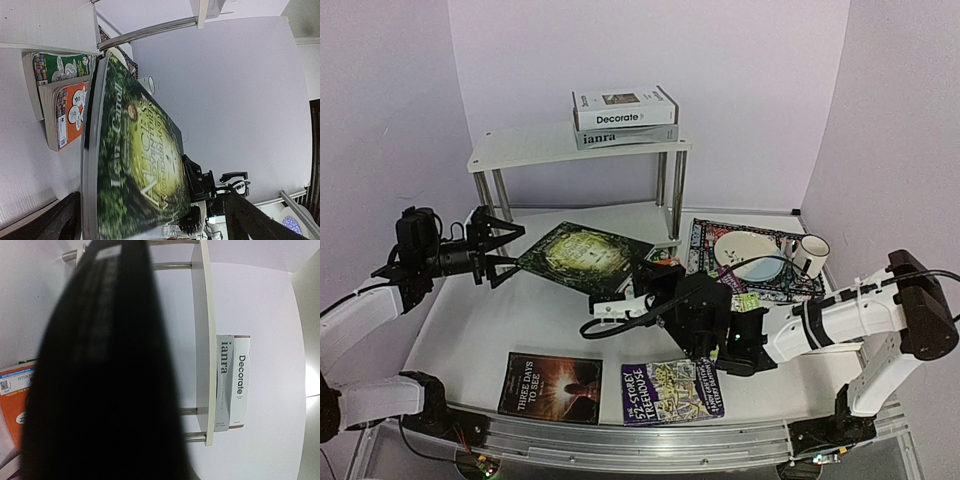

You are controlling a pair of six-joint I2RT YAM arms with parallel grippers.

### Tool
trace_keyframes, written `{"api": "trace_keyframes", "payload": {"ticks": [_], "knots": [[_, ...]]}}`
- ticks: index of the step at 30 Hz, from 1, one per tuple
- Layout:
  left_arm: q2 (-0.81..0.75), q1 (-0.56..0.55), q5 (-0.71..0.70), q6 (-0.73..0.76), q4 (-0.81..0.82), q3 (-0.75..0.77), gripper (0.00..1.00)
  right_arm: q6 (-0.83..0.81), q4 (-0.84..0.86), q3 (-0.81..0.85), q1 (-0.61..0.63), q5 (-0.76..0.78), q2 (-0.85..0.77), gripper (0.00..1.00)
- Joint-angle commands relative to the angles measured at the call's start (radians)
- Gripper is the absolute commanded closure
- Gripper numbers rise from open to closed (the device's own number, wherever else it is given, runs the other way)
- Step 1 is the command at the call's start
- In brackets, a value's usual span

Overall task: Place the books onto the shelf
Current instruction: Pass from the right arm to the left

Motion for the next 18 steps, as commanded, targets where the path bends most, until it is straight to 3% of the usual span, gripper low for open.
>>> {"api": "trace_keyframes", "payload": {"ticks": [1, 7, 11, 14, 18], "knots": [[-0.081, 0.003, -0.147, -0.156, 0.021, -0.079, 0.01, 0.075, 0.124, 0.092, -0.034, 0.08, -0.013, 1.0], [-0.412, -0.073, -0.577, -0.424, 0.028, -0.216, 0.06, 0.085, 0.143, 0.154, -0.065, 0.1, 0.046, 1.0], [-0.519, -0.087, -0.674, -0.455, 0.025, -0.223, 0.1, 0.109, 0.142, 0.179, -0.073, 0.082, 0.073, 1.0], [-0.454, -0.087, -0.612, -0.293, 0.014, -0.161, 0.09, 0.118, 0.124, 0.204, -0.083, 0.086, 0.096, 1.0], [-0.297, -0.088, -0.552, 0.047, -0.215, 0.049, 0.09, 0.141, 0.085, 0.199, -0.098, 0.087, 0.09, 1.0]]}}
